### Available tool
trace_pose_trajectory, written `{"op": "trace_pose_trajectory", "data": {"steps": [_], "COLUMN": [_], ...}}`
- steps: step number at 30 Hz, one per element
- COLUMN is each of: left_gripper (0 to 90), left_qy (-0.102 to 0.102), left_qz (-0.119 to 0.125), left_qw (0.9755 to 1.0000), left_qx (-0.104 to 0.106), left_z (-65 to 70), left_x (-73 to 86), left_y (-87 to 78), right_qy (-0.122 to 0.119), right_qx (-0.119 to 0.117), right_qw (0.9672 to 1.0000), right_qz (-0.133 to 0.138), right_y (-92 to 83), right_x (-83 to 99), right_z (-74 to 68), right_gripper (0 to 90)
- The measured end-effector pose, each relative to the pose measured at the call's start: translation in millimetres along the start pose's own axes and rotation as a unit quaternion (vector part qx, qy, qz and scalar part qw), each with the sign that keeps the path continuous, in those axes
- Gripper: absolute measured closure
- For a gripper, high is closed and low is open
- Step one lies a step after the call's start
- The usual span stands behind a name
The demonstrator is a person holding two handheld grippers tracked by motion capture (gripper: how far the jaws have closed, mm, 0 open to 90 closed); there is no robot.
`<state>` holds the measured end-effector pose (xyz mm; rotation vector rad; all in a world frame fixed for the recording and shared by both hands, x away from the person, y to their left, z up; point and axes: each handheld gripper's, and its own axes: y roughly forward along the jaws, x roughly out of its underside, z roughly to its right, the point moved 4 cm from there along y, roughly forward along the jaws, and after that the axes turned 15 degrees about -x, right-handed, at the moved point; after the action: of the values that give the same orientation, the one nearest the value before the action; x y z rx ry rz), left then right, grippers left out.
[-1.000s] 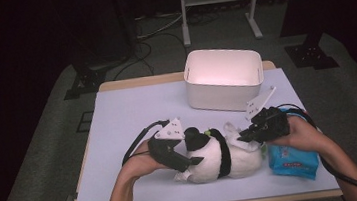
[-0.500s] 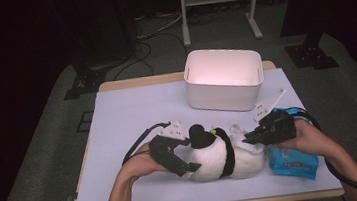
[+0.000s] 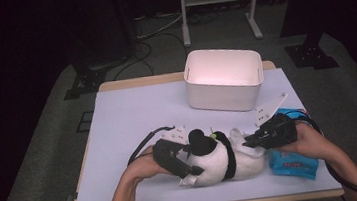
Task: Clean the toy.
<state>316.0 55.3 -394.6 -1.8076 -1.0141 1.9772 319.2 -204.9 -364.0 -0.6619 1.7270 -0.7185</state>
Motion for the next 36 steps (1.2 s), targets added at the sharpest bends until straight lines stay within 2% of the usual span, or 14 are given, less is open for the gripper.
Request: {"op": "trace_pose_trajectory", "data": {"steps": [5,9,11,13,16,19,24,29,32,36], "left_gripper": [32.7,32.7,32.7,32.7,33.2,33.7,34.1,34.5,34.5,34.5], "left_qy": [0.014,0.031,0.032,0.028,0.026,0.032,0.031,0.028,0.032,0.037], "left_qz": [0.001,0.003,-0.003,-0.001,0.005,0.009,0.01,0.009,0.009,0.006], "left_qw": [0.9999,0.9994,0.9993,0.9995,0.9994,0.999,0.9988,0.999,0.9988,0.9986], "left_qx": [-0.01,-0.013,-0.016,-0.016,-0.02,-0.028,-0.037,-0.034,-0.036,-0.036], "left_z": [0.3,2.6,2.5,0.3,-1.4,-3.4,-6.7,-6.2,-5.3,-4.4], "left_x": [-4.8,-11.6,-12.1,-10.0,-11.2,-15.8,-16.5,-16.2,-19.6,-23.9], "left_y": [-6.2,-8.6,-9.0,-10.8,-15.2,-21.7,-29.3,-26.4,-27.1,-28.6], "right_qy": [-0.008,-0.023,-0.032,-0.032,-0.034,-0.036,-0.033,-0.02,-0.021,-0.033], "right_qx": [-0.001,-0.002,-0.001,0.001,-0.005,-0.013,-0.017,-0.022,-0.022,-0.022], "right_qw": [0.9998,0.9997,0.9995,0.9994,0.9994,0.9991,0.9991,0.9993,0.9993,0.9989], "right_qz": [0.016,0.007,-0.009,-0.011,0.003,0.02,0.018,0.021,0.023,0.025], "right_y": [-0.4,5.7,12.6,15.1,12.8,9.7,8.8,11.3,10.3,7.5], "right_x": [-9.2,-25.0,-31.9,-36.1,-39.8,-44.5,-42.7,-33.4,-36.4,-46.8], "right_z": [-1.0,-3.2,-5.0,-4.8,-4.6,-5.9,-3.7,-0.8,-1.0,-2.6], "right_gripper": [83.1,83.1,83.2,83.1,83.1,83.1,82.9,83.0,83.1,83.1]}}
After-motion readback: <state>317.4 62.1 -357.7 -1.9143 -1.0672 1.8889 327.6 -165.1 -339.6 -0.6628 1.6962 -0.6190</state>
